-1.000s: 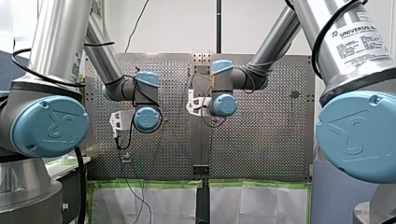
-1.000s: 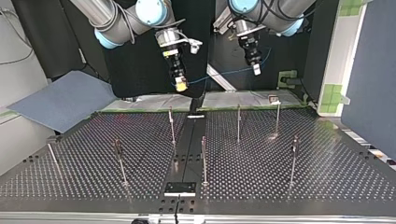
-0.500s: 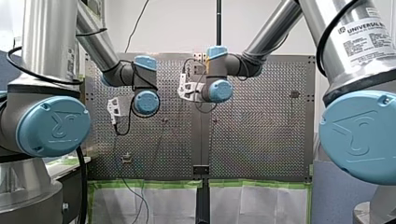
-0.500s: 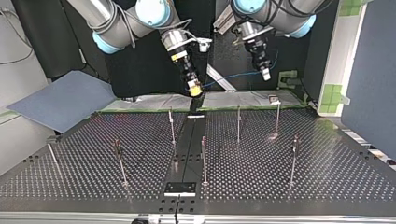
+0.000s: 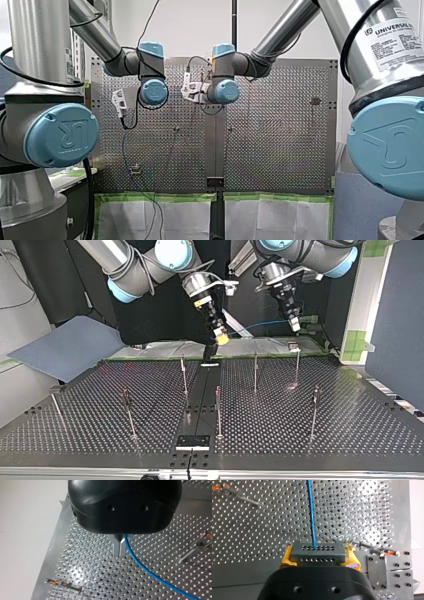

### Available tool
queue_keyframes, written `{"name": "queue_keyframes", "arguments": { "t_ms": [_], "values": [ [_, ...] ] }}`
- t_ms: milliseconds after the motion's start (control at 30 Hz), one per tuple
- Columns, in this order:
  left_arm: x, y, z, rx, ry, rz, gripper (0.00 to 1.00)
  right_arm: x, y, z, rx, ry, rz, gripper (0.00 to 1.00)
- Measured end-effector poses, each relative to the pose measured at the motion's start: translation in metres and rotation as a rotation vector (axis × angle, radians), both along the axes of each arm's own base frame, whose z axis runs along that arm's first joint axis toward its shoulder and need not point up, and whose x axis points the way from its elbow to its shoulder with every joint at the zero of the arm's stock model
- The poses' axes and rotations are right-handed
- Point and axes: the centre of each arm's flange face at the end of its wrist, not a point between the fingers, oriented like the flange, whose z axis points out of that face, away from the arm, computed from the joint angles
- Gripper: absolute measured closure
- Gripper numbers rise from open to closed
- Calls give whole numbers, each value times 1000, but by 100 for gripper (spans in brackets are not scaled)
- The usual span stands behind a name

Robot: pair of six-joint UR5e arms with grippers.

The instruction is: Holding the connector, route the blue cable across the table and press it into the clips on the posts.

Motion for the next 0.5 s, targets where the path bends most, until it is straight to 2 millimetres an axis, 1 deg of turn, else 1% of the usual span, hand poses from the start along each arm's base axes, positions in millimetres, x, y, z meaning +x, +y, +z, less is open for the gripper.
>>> {"name": "queue_keyframes", "arguments": {
  "t_ms": [233, 500],
  "values": [
    [11, 13, 17, 4, -25, 24, 100, 10, 0, 21, 2, -1, 8, 100],
    [33, 33, 28, 0, -41, 26, 100, 20, -7, 49, 11, -6, 10, 100]
  ]
}}
